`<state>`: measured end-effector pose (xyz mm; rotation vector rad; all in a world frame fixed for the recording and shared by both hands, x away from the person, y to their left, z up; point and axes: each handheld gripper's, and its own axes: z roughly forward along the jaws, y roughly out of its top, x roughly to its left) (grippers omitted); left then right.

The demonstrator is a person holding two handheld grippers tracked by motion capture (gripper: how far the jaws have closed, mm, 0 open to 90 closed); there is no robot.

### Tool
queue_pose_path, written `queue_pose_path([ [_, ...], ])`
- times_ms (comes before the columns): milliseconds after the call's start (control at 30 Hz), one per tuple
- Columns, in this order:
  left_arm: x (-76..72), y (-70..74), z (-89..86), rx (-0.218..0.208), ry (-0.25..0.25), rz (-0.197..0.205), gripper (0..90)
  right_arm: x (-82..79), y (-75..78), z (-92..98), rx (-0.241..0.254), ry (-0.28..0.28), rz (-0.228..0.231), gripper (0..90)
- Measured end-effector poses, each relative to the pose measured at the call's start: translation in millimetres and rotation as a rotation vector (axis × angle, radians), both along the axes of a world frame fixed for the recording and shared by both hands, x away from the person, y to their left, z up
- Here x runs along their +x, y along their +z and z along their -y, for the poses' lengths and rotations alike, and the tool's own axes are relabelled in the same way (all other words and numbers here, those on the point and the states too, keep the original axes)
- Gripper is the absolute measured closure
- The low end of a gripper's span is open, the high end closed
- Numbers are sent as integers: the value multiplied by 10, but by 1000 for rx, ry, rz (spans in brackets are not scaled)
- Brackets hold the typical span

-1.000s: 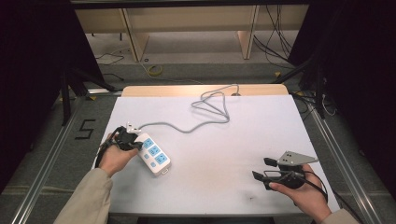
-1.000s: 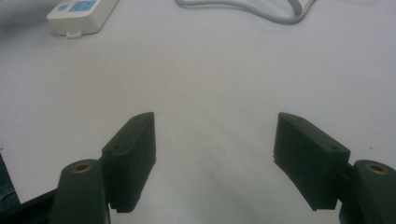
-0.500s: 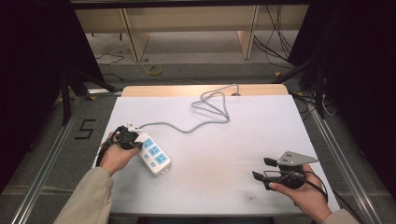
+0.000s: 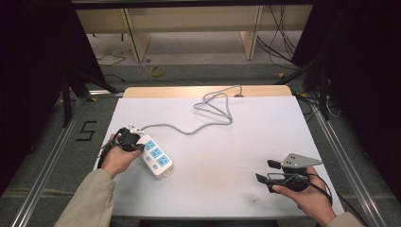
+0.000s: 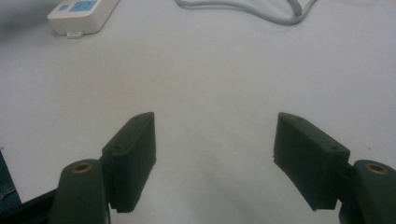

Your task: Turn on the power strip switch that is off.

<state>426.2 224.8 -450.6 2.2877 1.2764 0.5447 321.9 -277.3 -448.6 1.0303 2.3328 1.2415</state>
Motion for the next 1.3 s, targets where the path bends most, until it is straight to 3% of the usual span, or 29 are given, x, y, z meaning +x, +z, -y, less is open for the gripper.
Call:
queue_pose_path([
  [1300, 6, 0, 4, -7, 21, -13, 900, -9, 10, 0, -6, 2, 1, 305],
])
